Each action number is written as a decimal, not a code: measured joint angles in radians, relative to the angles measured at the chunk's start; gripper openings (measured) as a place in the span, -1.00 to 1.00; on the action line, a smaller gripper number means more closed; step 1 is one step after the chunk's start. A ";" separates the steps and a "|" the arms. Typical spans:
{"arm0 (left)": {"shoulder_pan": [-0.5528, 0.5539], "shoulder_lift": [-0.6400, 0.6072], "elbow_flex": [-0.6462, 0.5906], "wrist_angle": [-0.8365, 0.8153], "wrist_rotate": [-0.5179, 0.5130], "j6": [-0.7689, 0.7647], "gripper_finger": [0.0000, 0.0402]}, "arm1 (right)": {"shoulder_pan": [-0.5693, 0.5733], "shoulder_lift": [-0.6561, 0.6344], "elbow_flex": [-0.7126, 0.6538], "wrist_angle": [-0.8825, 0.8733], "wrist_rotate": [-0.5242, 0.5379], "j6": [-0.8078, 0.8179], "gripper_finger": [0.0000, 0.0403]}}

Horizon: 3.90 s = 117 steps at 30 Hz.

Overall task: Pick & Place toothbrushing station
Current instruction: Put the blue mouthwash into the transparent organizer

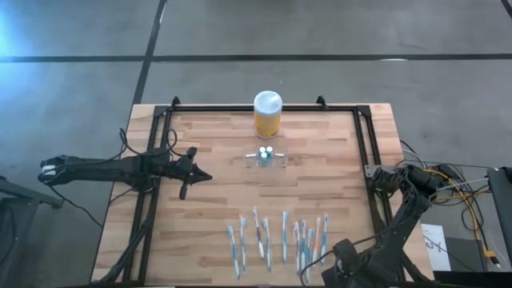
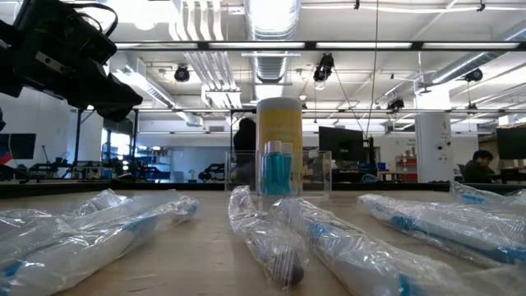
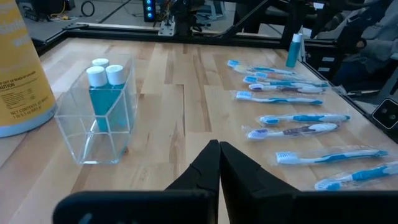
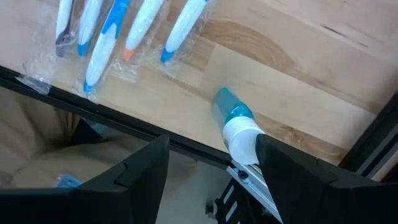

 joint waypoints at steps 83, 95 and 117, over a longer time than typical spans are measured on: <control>0.000 0.000 -0.006 -0.056 0.002 -0.078 -0.92 | -0.176 -0.209 -0.072 -0.195 0.153 -0.578 -0.93; 0.000 0.000 -0.006 -0.057 0.002 -0.145 -0.92 | -0.091 -0.197 -0.441 0.293 0.075 -0.369 0.02; 0.000 0.000 -0.007 -0.060 0.002 -0.156 -0.92 | -0.039 -0.107 -0.564 0.578 0.134 -0.354 0.35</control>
